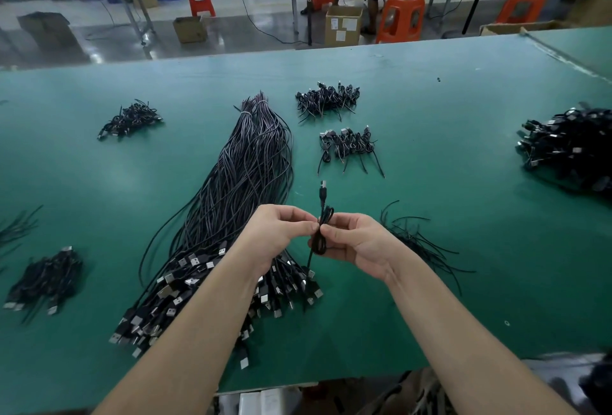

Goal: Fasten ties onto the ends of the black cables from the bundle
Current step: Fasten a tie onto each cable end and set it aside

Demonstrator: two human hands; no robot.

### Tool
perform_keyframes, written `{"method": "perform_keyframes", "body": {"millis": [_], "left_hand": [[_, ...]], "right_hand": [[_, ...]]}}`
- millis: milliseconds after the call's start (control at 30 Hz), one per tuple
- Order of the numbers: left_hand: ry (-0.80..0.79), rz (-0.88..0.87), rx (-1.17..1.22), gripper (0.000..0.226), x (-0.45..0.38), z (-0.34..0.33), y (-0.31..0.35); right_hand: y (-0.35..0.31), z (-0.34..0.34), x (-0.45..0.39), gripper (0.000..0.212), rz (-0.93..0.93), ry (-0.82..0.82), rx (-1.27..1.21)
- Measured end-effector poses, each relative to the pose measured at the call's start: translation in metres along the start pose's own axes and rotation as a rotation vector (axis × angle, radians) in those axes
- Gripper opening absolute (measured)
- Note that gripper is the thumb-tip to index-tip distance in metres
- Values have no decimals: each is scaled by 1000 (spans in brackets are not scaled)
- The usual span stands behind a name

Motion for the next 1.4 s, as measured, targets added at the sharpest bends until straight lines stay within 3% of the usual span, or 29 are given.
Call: {"method": "perform_keyframes", "body": {"millis": [300, 633, 867, 1067, 1200, 1267, 1400], "left_hand": [[136, -314, -543, 9, 0, 7, 14], [52, -251, -456, 12, 0, 13, 17], [50, -348, -553, 15, 1, 11, 17], [14, -314, -256, 9, 0, 13, 11], [20, -146, 131, 9, -4, 10, 4], [13, -57, 292, 12, -7, 8, 0], [-47, -15, 355, 19, -7, 2, -5]], "right_hand": [[-13, 0, -5, 7, -43, -41, 224], [-22, -4, -8, 8, -78, -84, 263], [-26, 0, -9, 9, -131, -164, 292], [-30, 2, -13, 35, -69, -58, 225], [-33, -3, -14, 47, 324, -7, 729], [-35, -10, -11, 45, 498, -90, 890], [-32, -17, -10, 26, 591, -113, 832]]}}
Point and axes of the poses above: each hand's wrist, its own x-axis away from the middle knuckle, its own z-axis out of the back of the hand, y = z × x, the point moved 2 cm from there along -x, towards the middle knuckle, and after that the axes turned 13 degrees about z, right-handed, at the moved point
